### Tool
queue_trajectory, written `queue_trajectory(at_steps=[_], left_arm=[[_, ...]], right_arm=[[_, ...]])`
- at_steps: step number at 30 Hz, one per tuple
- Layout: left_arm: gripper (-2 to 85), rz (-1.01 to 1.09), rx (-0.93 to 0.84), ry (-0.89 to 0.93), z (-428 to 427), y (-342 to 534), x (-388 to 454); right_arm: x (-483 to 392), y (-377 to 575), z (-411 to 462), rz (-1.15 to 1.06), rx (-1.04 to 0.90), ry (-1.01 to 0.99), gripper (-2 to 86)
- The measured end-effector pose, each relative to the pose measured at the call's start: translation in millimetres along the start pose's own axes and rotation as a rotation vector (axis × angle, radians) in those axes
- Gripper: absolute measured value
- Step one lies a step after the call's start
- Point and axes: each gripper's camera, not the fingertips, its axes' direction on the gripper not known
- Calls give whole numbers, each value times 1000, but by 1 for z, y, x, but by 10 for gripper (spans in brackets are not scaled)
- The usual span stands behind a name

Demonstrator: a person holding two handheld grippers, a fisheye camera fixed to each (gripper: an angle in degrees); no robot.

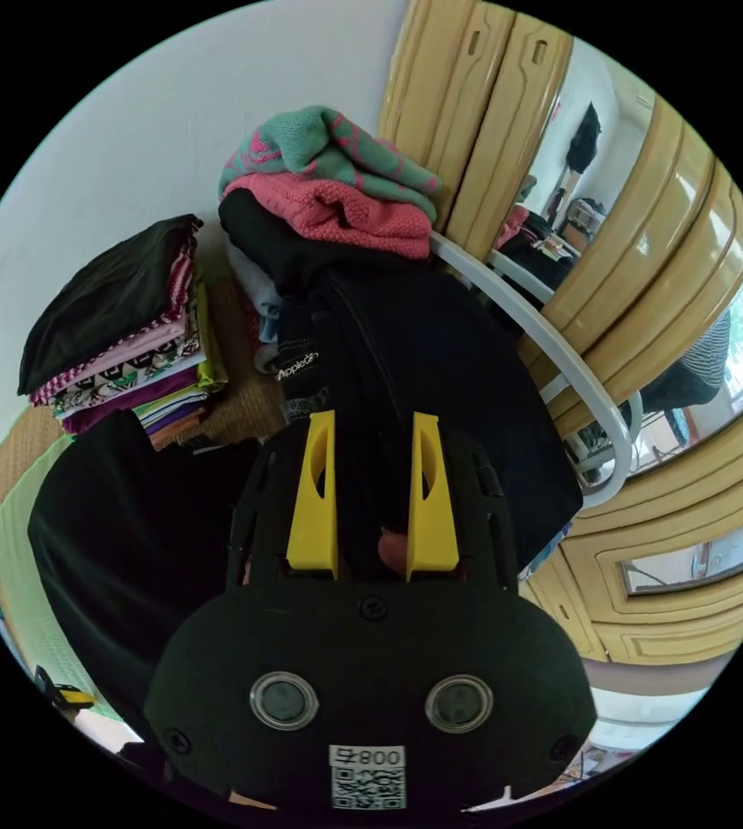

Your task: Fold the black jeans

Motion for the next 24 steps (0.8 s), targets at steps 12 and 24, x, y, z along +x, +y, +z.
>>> queue_trajectory(at_steps=[12,24], left_arm=[[3,-118,-21,-34,-11,-6,1],[3,-119,-54,-25,-12,14,-16]], right_arm=[[49,-25,51,42,23,-60,107],[129,-28,84,142,38,-200,78]])
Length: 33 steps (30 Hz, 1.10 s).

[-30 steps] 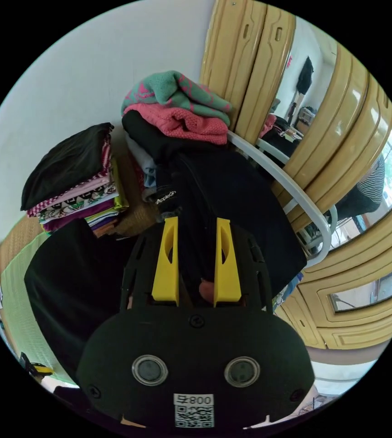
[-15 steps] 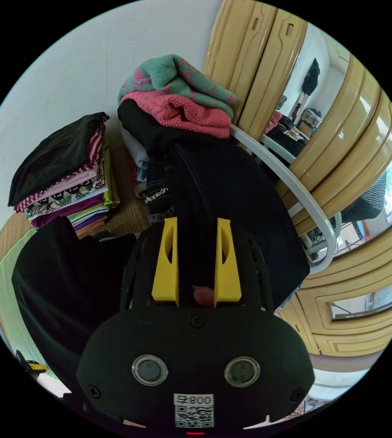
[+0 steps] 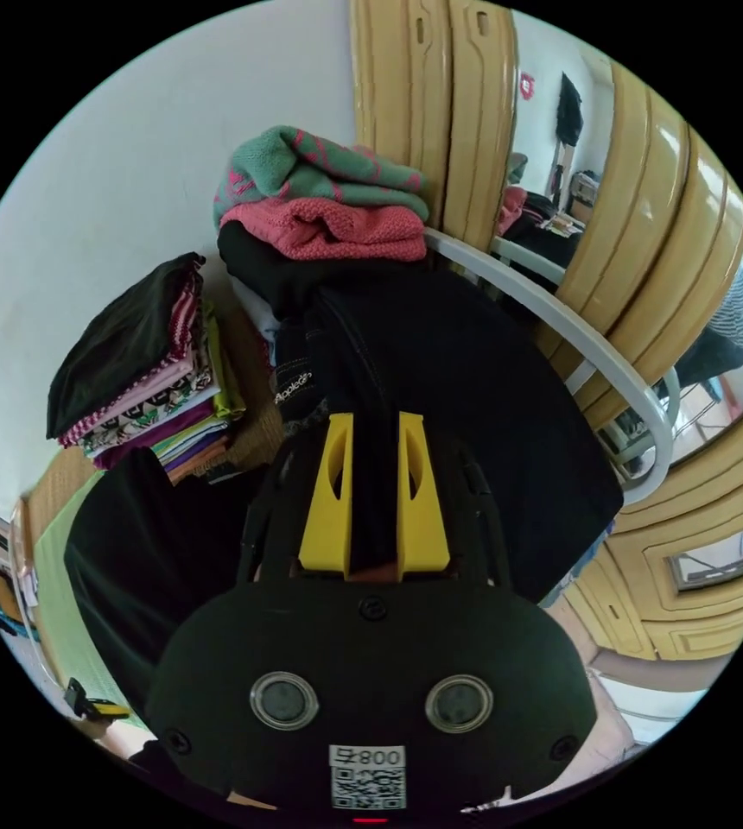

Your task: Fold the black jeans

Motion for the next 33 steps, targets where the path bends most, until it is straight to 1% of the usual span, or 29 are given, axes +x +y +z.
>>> queue_trajectory(at_steps=[6,9,12,13,15,17,25,27,31,33], left_arm=[[1,47,-27,32,7,20,-20],[0,81,-52,70,12,32,-34],[0,91,-37,127,18,52,-51],[-1,96,0,154,18,61,-58],[-1,94,50,195,18,74,-67],[-1,106,119,235,16,90,-76],[0,156,329,330,10,155,-104],[0,166,371,353,11,171,-112],[0,195,475,392,12,209,-132],[0,211,529,397,11,228,-141]], right_arm=[[68,6,-7,198,25,-236,35],[88,9,-17,235,44,-273,20],[103,10,-35,241,63,-307,10],[107,11,-41,239,81,-323,9],[122,13,-66,253,137,-425,6],[129,14,-84,249,160,-449,5],[148,17,-161,259,293,-649,3],[148,15,-186,257,345,-716,3],[136,-1,-231,227,411,-783,4],[118,-17,-267,187,444,-811,4]])
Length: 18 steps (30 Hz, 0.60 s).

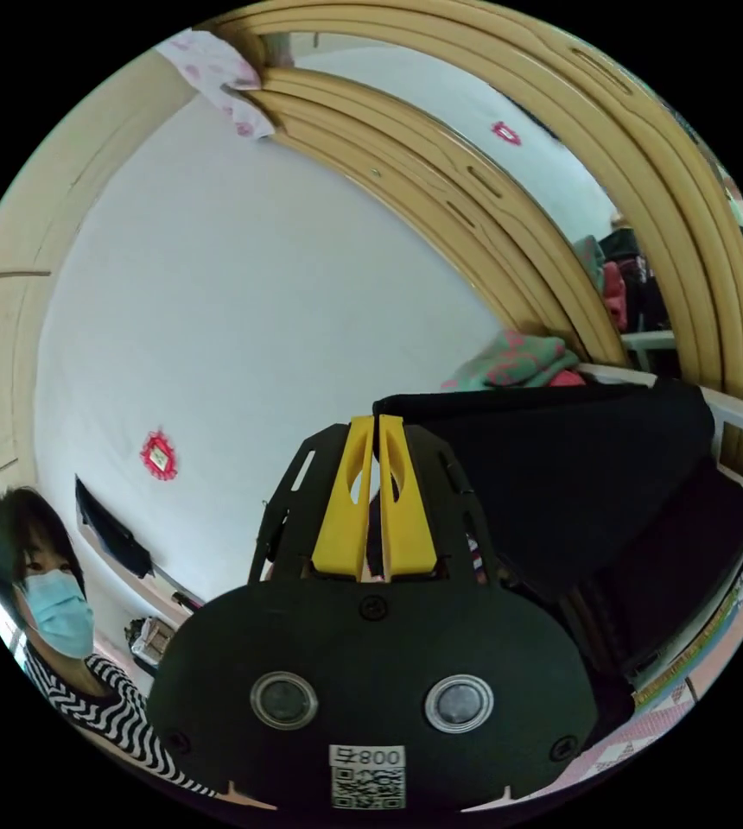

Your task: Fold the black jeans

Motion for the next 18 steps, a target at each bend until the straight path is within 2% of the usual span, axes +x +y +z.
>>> queue_trajectory(at_steps=[6,14,18], left_arm=[[2,87,233,42,-63,64,-4],[27,301,844,55,-228,174,-7],[75,348,1066,-34,-294,245,-18]], right_arm=[[-139,-40,14,-190,-41,-125,4],[-342,-53,12,-382,-32,-527,4],[-434,-17,18,-453,-102,-710,4]])
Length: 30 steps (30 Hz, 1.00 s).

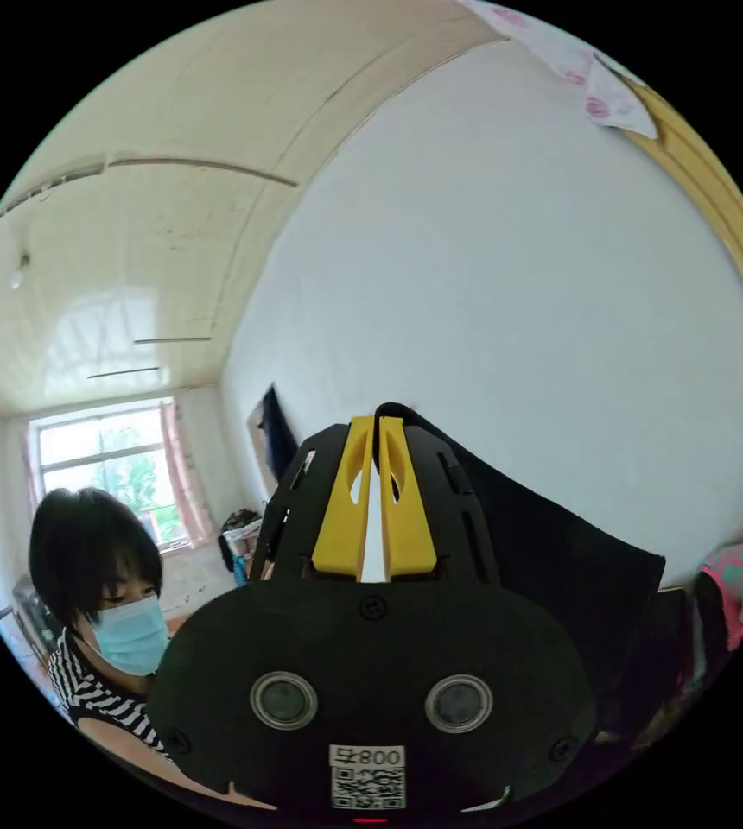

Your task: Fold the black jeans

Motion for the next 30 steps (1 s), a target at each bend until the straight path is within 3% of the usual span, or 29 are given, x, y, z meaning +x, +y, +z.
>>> queue_trajectory(at_steps=[6,12,18,25,30], left_arm=[[133,1,32,-210,-141,42,-21],[146,-160,-89,-401,-260,140,-32],[160,-289,-202,-319,-325,221,-36],[167,-271,-307,-163,-340,265,-35],[91,-251,-355,34,-323,280,-31]], right_arm=[[-57,62,91,75,-97,-240,3],[-101,154,179,249,-279,-282,3],[-157,222,259,367,-485,-288,3],[-216,224,309,325,-574,-284,3],[-208,226,330,386,-566,-221,3]])
